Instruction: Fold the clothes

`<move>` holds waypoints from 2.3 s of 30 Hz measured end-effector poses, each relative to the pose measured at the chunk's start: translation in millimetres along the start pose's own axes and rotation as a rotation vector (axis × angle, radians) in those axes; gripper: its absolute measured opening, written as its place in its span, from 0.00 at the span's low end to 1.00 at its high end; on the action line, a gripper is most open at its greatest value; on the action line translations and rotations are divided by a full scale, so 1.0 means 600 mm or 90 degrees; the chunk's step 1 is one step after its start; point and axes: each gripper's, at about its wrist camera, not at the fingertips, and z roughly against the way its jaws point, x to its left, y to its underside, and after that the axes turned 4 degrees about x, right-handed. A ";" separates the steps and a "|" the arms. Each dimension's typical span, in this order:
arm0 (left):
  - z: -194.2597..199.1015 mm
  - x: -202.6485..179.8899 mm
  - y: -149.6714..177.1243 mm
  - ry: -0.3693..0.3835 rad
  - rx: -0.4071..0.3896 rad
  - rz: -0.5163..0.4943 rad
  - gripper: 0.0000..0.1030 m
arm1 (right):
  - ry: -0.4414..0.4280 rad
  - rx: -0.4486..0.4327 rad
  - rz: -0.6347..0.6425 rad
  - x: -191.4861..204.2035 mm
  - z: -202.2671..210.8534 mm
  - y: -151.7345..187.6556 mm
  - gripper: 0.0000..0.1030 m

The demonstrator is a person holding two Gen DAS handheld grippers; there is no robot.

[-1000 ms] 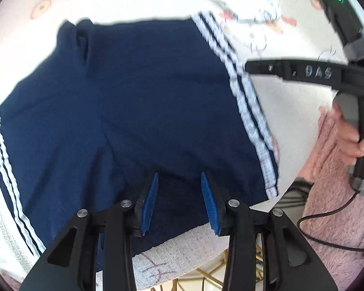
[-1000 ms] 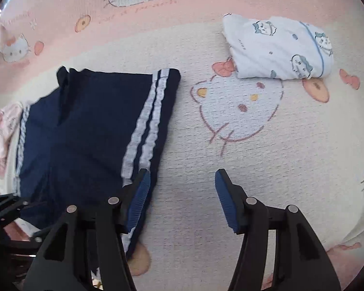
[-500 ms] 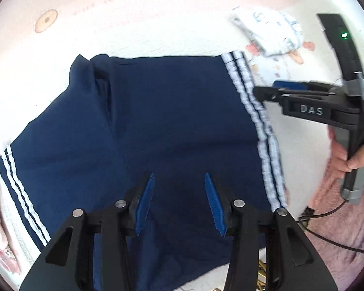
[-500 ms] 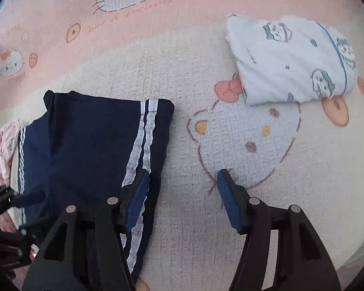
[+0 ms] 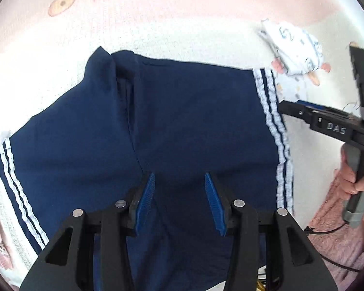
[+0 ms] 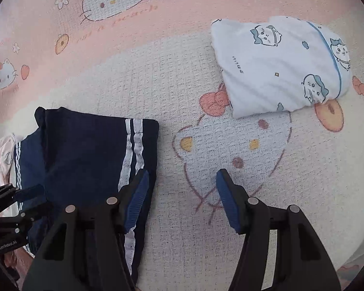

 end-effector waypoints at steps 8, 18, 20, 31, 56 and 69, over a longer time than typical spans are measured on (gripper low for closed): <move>0.033 -0.008 0.019 0.034 -0.065 -0.003 0.44 | 0.002 -0.035 0.032 0.012 -0.005 0.015 0.57; 0.002 0.063 -0.112 -0.010 -0.042 -0.018 0.44 | 0.081 -0.040 0.097 0.077 -0.081 -0.061 0.58; -0.023 0.044 -0.149 -0.008 -0.051 -0.012 0.44 | 0.077 -0.038 0.089 0.089 -0.102 -0.080 0.58; -0.027 0.040 -0.251 0.007 -0.126 0.017 0.44 | 0.085 -0.042 0.029 0.032 -0.087 -0.084 0.58; -0.021 -0.066 0.140 -0.071 -0.075 -0.042 0.44 | 0.016 -0.032 -0.130 -0.001 -0.020 0.039 0.58; -0.053 -0.051 0.231 -0.187 -0.048 -0.020 0.44 | -0.025 0.070 -0.030 0.115 -0.014 0.188 0.58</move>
